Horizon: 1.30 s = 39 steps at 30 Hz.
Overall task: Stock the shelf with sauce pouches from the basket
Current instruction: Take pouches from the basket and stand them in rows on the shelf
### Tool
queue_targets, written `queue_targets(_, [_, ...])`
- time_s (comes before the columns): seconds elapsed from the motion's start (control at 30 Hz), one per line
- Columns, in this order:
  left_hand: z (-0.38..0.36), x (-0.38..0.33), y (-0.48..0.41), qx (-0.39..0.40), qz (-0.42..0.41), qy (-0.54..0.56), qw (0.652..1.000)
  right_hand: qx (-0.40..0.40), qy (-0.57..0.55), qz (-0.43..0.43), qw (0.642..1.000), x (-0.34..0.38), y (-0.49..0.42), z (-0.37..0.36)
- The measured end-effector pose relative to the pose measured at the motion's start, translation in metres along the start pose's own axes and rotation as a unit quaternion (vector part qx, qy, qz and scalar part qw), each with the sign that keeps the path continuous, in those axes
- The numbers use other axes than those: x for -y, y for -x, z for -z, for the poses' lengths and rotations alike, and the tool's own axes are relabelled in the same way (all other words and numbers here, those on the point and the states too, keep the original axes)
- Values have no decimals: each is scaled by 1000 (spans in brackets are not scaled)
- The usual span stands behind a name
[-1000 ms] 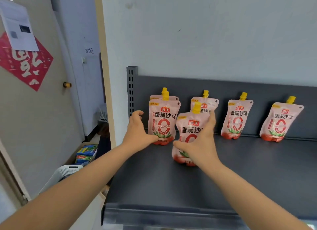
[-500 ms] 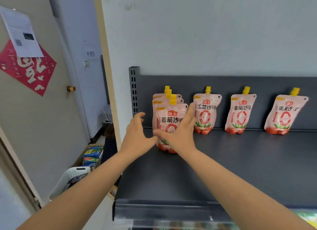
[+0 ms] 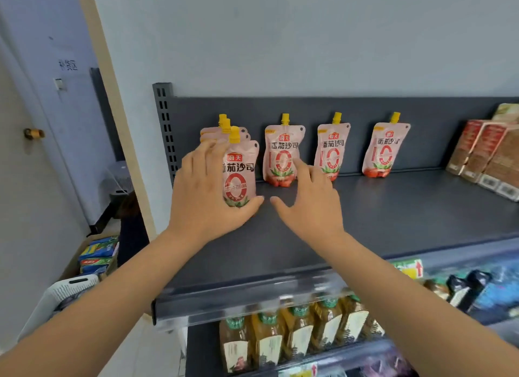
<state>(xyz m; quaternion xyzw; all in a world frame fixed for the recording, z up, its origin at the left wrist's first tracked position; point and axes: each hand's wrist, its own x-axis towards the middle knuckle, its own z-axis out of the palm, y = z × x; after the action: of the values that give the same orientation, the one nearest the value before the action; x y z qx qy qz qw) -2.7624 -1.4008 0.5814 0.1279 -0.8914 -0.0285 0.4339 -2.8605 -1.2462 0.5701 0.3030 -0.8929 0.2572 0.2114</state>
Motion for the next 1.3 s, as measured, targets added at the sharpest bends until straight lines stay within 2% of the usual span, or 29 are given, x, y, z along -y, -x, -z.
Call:
queue_targets(0.07, [4, -27, 1, 22, -29, -28, 999, -26, 55, -2, 998, -22, 10, 28])
queue_targets(0.27, [-5, -137, 19, 57, -99, -44, 992, -62, 121, -41, 990, -125, 64, 114])
queue_targets(0.47, [-52, -280, 73, 128, -162, -6, 979, -7, 166, -127, 978, -255, 151, 189])
queue_targets(0.67, [-125, -403, 135, 234, -223, 45, 945, 72, 181, -252, 948, -374, 229, 219])
queue_targets(0.97, [-252, -484, 185, 400, -306, 64, 861, 182, 114, -392, 894, -485, 259, 178])
queue_targets(1.13, [-322, -504, 194, 482, -300, 64, 821, 267, 88, -459, 842, -528, 268, 130])
queue_targets(1.3, [-361, -513, 210, 533, -270, 67, 799, 345, 75, -488, 798, -564, 278, 93])
